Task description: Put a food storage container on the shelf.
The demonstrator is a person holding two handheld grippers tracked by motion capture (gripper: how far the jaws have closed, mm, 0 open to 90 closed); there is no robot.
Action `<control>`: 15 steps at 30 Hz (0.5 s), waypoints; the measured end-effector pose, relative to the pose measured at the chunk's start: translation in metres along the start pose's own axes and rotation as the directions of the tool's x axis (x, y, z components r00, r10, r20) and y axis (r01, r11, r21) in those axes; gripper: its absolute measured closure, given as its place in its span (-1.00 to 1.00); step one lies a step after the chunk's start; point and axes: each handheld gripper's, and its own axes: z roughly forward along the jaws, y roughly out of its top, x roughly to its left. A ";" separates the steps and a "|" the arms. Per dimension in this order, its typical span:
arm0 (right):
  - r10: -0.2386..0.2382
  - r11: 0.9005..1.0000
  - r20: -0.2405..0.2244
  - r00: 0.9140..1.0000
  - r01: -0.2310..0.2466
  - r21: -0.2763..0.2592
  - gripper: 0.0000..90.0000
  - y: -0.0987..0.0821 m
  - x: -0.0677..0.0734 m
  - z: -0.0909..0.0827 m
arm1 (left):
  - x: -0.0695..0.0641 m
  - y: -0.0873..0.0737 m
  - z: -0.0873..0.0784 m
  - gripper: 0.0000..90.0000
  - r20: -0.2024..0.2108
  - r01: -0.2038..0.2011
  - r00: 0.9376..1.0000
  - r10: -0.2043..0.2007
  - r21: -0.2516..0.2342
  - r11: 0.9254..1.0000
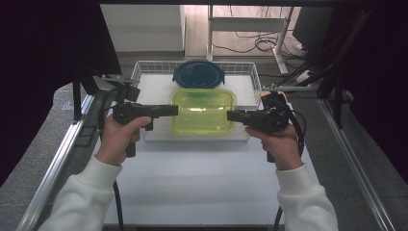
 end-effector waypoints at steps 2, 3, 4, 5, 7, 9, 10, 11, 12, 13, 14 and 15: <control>-0.002 1.000 -0.001 1.000 0.002 0.000 0.71 0.007 0.001 0.001 | 0.001 0.005 -0.002 0.70 0.001 -0.005 1.000 0.005 -0.007 1.000; 0.002 1.000 -0.005 1.000 -0.002 -0.003 0.72 0.010 0.001 0.001 | 0.002 0.008 -0.002 0.70 0.005 -0.002 1.000 0.002 -0.011 1.000; 0.012 1.000 -0.016 1.000 -0.012 -0.010 0.72 0.016 -0.001 0.001 | 0.002 0.012 -0.003 0.70 0.010 -0.004 1.000 0.004 -0.013 1.000; 0.012 1.000 -0.016 1.000 -0.012 -0.010 0.72 0.016 -0.001 0.001 | 0.002 0.012 -0.003 0.70 0.010 -0.004 1.000 0.004 -0.013 1.000; 0.022 1.000 -0.025 0.999 -0.022 -0.010 0.73 0.023 -0.003 0.001 | 0.001 0.017 -0.004 0.70 0.004 -0.011 1.000 0.011 -0.016 1.000; 0.020 1.000 -0.023 1.000 -0.021 -0.009 0.73 0.028 -0.004 0.001 | -0.001 0.023 -0.004 0.70 -0.003 -0.020 1.000 0.020 -0.017 1.000; 0.018 1.000 -0.017 1.000 -0.018 -0.010 0.73 0.030 -0.003 0.001 | 0.000 0.026 -0.005 0.70 -0.004 -0.024 1.000 0.024 -0.016 1.000; 0.013 1.000 -0.011 1.000 -0.013 -0.010 0.73 0.033 -0.003 0.001 | 0.000 0.028 -0.004 0.70 -0.007 -0.023 1.000 0.023 -0.018 1.000; 0.013 1.000 -0.007 1.000 -0.013 -0.009 0.73 0.035 -0.002 0.001 | 0.001 0.030 -0.005 0.70 -0.005 -0.023 1.000 0.022 -0.018 1.000; 0.011 1.000 -0.004 1.000 -0.011 -0.009 0.73 0.037 -0.002 0.002 | 0.002 0.032 -0.005 0.70 -0.003 -0.021 1.000 0.021 -0.020 1.000; 0.010 1.000 -0.002 1.000 -0.010 -0.007 0.73 0.040 -0.002 0.002 | 0.003 0.035 -0.004 0.70 -0.001 -0.024 1.000 0.024 -0.021 0.999; 0.011 1.000 0.000 1.000 -0.011 -0.009 0.73 0.043 -0.002 0.002 | 0.004 0.037 -0.004 0.70 0.001 -0.020 1.000 0.020 -0.025 0.999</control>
